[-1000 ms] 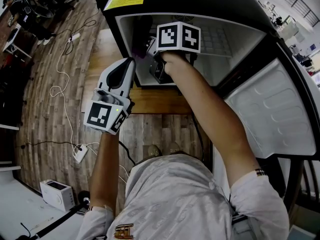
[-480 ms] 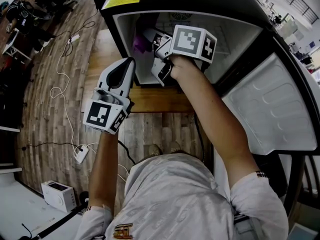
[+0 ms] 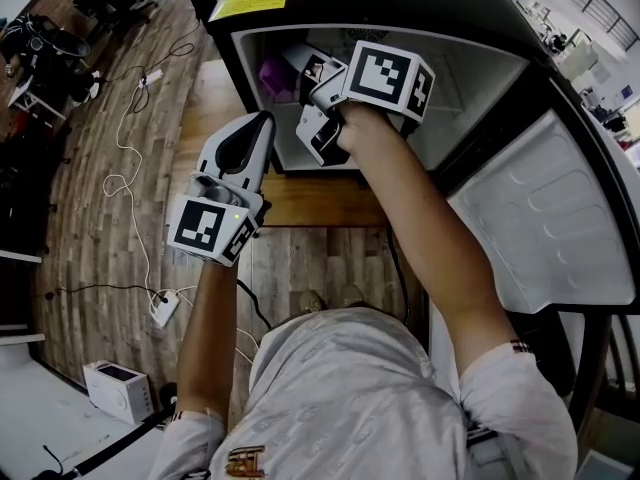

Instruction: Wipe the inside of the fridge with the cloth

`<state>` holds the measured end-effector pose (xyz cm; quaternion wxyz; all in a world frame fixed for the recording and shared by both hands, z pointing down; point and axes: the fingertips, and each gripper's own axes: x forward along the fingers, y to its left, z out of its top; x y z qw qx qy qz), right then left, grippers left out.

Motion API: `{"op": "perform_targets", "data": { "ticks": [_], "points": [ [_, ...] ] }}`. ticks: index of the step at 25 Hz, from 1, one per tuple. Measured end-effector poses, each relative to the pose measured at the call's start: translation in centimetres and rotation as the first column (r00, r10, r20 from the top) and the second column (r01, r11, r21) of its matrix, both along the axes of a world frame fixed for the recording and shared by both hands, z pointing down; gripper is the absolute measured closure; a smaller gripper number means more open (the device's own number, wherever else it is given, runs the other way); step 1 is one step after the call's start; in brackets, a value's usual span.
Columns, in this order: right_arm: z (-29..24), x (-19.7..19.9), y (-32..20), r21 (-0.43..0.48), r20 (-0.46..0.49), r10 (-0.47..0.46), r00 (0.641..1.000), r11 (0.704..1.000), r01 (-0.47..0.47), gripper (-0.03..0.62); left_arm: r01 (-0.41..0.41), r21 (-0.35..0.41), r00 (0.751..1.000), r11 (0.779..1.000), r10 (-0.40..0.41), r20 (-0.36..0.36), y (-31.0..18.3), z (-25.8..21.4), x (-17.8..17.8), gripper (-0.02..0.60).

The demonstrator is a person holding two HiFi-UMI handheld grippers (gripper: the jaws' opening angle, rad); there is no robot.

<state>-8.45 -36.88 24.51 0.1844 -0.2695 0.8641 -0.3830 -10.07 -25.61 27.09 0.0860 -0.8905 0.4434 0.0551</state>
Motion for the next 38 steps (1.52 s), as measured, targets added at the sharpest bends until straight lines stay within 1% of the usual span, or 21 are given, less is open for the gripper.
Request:
{"op": "perform_targets", "data": {
  "ticks": [8, 14, 16, 19, 22, 25, 33, 38],
  "points": [
    [0.4, -1.2, -1.4, 0.008, 0.002, 0.002, 1.000, 1.000, -0.002, 0.482, 0.015, 0.003, 1.000, 1.000, -0.015, -0.001, -0.6, 0.0, -0.7, 0.581],
    [0.8, -1.6, -2.2, 0.023, -0.023, 0.013, 1.000, 1.000, -0.013, 0.481, 0.024, 0.002, 1.000, 1.000, -0.024, -0.007, -1.0, 0.1, -1.1, 0.581],
    [1.3, -1.6, -2.4, 0.011, -0.061, 0.014, 0.998, 1.000, -0.013, 0.480, 0.024, -0.001, 1.000, 1.000, -0.025, -0.009, -1.1, 0.2, -1.1, 0.581],
    [2.7, -1.7, -2.6, -0.033, -0.153, 0.005, 0.988, 0.999, -0.011, 0.480, 0.023, -0.004, 1.000, 1.000, -0.023, -0.012, -1.2, 0.4, -1.0, 0.581],
    [4.3, -1.8, -2.8, -0.086, -0.240, -0.005, 0.971, 0.996, -0.016, 0.480, 0.020, -0.006, 1.000, 1.000, -0.020, -0.017, -1.2, 0.6, -0.8, 0.581],
    [5.6, -1.9, -2.7, -0.112, -0.321, -0.022, 0.947, 0.994, -0.015, 0.480, 0.018, -0.005, 1.000, 1.000, -0.019, -0.023, -1.2, 0.6, -0.8, 0.581],
    [7.6, -1.8, -2.6, -0.159, -0.401, -0.061, 0.914, 0.987, -0.004, 0.480, 0.016, -0.007, 0.999, 1.000, -0.016, -0.037, -1.2, 0.8, -0.9, 0.581],
    [8.9, -1.7, -2.4, -0.183, -0.429, -0.068, 0.901, 0.983, -0.013, 0.480, 0.014, -0.009, 0.999, 1.000, -0.014, -0.042, -1.1, 1.0, -1.0, 0.581]
  ]
}}
